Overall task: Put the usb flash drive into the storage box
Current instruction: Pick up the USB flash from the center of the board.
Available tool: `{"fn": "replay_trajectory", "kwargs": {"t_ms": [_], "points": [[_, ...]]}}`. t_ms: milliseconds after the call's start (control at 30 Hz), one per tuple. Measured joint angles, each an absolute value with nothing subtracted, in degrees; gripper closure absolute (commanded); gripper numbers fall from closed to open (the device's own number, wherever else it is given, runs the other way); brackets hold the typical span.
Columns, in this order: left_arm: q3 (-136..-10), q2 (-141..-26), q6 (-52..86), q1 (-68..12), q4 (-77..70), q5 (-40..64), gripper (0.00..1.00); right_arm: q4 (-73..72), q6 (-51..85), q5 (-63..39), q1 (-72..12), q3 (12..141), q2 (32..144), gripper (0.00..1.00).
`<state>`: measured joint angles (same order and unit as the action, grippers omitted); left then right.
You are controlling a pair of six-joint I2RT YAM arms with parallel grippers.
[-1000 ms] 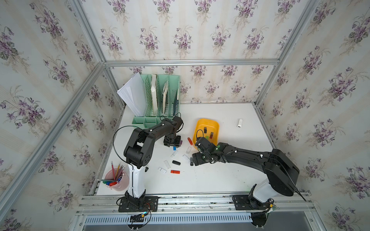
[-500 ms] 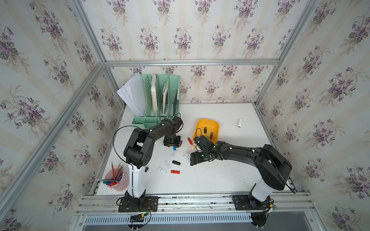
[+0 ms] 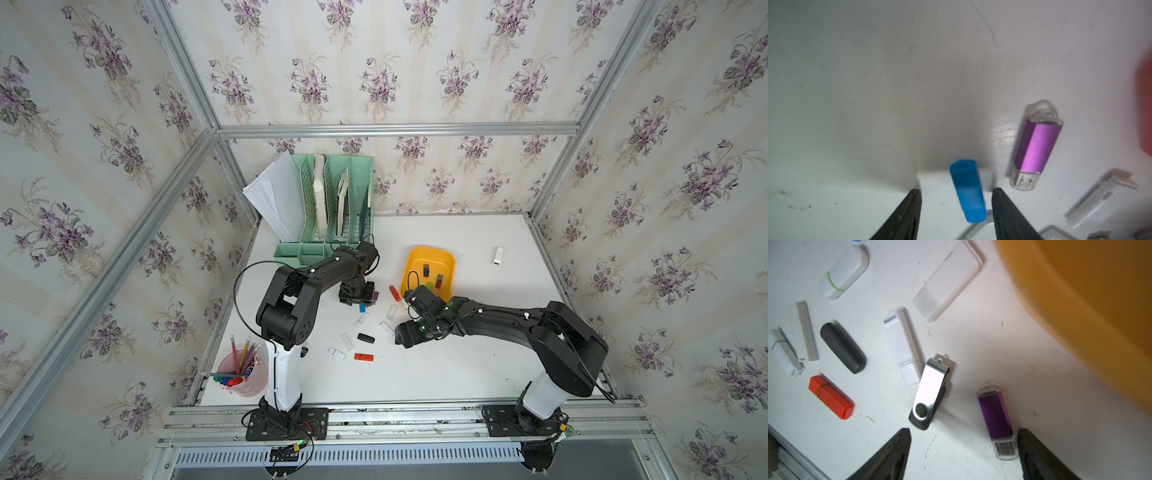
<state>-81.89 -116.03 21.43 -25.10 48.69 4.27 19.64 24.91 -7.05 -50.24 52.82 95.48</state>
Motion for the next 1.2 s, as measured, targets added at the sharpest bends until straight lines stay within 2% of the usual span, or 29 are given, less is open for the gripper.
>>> {"fn": "replay_trajectory", "kwargs": {"t_ms": [300, 600, 1200], "points": [[-81.89, -116.55, 21.43, -25.1, 48.66, 4.64, 0.41, 22.13, 25.56, -3.11, -50.35, 53.8, 94.89, 0.32], [-82.0, -116.77, 21.45, -25.12, 48.73, 4.27, 0.53, 24.51, 25.71, 0.8, -50.33, 55.22, 96.05, 0.41], [-82.28, -117.14, 21.45, -25.12, 48.84, 3.97, 0.64, 25.39, 24.38, 2.09, -50.46, 57.82, 100.64, 0.61]]}}
